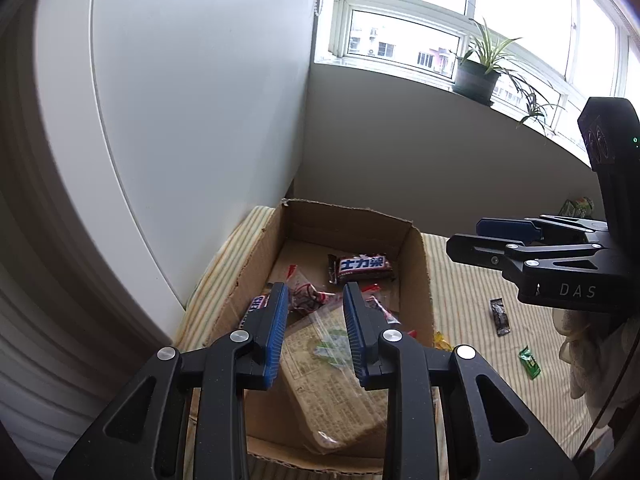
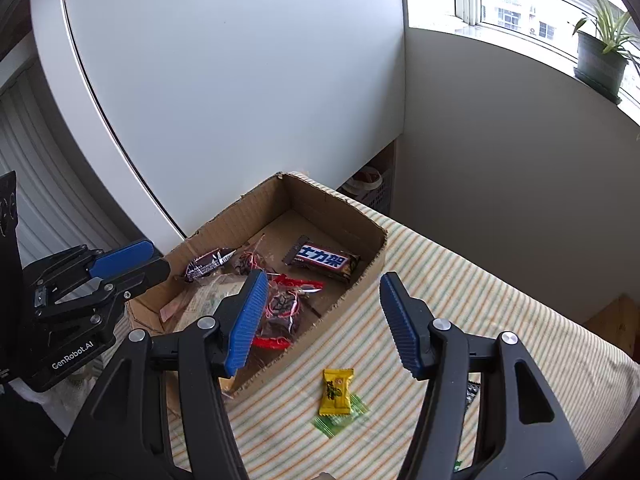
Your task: Organize snacks
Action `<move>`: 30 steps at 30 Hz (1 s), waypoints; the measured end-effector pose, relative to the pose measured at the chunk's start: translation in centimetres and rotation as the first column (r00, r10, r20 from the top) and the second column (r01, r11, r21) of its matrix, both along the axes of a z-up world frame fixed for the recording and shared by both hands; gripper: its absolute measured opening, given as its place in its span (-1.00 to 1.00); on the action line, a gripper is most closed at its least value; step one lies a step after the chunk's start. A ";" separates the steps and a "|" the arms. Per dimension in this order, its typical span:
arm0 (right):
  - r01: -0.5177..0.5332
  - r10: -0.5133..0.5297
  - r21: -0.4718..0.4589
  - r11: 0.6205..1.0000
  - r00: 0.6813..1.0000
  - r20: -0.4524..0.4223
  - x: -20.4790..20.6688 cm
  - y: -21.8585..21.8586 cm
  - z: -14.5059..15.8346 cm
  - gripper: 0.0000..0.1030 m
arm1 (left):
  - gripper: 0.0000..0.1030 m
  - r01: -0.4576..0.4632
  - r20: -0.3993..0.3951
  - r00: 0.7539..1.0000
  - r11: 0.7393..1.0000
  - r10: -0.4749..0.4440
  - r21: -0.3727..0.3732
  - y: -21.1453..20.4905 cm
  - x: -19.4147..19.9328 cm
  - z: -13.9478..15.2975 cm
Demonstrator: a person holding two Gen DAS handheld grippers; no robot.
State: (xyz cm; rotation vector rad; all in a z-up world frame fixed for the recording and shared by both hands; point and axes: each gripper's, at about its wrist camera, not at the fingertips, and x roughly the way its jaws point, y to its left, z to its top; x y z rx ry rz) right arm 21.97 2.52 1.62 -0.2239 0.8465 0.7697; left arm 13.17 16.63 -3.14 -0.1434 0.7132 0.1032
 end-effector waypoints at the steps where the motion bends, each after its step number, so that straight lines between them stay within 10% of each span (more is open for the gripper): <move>1: 0.006 -0.006 -0.002 1.000 1.000 0.005 -0.1 -0.6 0.2 0.19 | -0.48 0.007 0.003 1.000 1.000 -0.007 0.000 -0.4 -0.2 0.1; 20: 0.174 -0.176 -0.051 0.983 0.983 -0.058 -2.3 -16.1 -2.0 0.19 | -0.48 0.199 -0.018 0.980 0.980 -0.199 -0.031 -10.6 -2.7 -0.9; 30: 0.080 -0.088 -0.057 0.995 0.985 -0.149 -1.5 -12.7 -4.6 0.18 | -0.48 0.211 -0.060 0.975 0.977 -0.214 -0.041 -11.8 -6.5 -3.1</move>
